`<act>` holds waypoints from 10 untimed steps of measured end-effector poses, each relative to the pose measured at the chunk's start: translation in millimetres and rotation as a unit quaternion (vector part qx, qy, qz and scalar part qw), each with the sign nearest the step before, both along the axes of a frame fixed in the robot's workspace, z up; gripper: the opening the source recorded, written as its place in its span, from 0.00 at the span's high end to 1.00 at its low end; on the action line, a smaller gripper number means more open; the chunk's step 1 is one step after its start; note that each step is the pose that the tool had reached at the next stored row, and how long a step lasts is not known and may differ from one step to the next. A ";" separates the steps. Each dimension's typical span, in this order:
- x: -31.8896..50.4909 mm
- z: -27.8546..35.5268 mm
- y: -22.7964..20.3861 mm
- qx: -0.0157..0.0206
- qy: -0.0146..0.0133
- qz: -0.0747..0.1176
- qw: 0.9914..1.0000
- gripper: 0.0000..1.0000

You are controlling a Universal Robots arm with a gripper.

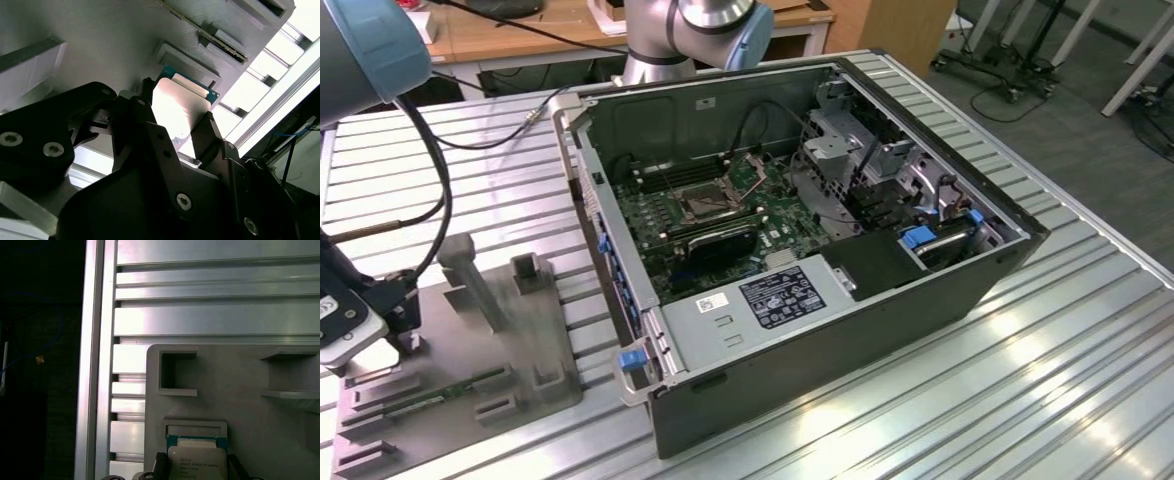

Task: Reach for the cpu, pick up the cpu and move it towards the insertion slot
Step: 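Pick up the cpu and move it towards the insertion slot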

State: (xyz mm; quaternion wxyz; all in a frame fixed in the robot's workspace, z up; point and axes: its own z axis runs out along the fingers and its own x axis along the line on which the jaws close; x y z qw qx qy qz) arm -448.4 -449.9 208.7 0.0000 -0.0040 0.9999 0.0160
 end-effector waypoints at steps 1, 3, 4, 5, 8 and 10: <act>0.0 0.2 0.0 0.000 0.000 0.000 1.000 0.45; 0.0 0.5 0.0 0.000 0.000 0.000 1.000 0.45; 0.0 0.8 0.0 0.000 0.000 0.000 1.000 0.45; 0.0 1.2 0.0 0.000 0.000 0.000 1.000 0.45; 0.0 1.4 0.0 0.000 0.000 0.000 1.000 0.45; 0.0 1.5 0.0 0.000 0.000 0.000 1.000 0.45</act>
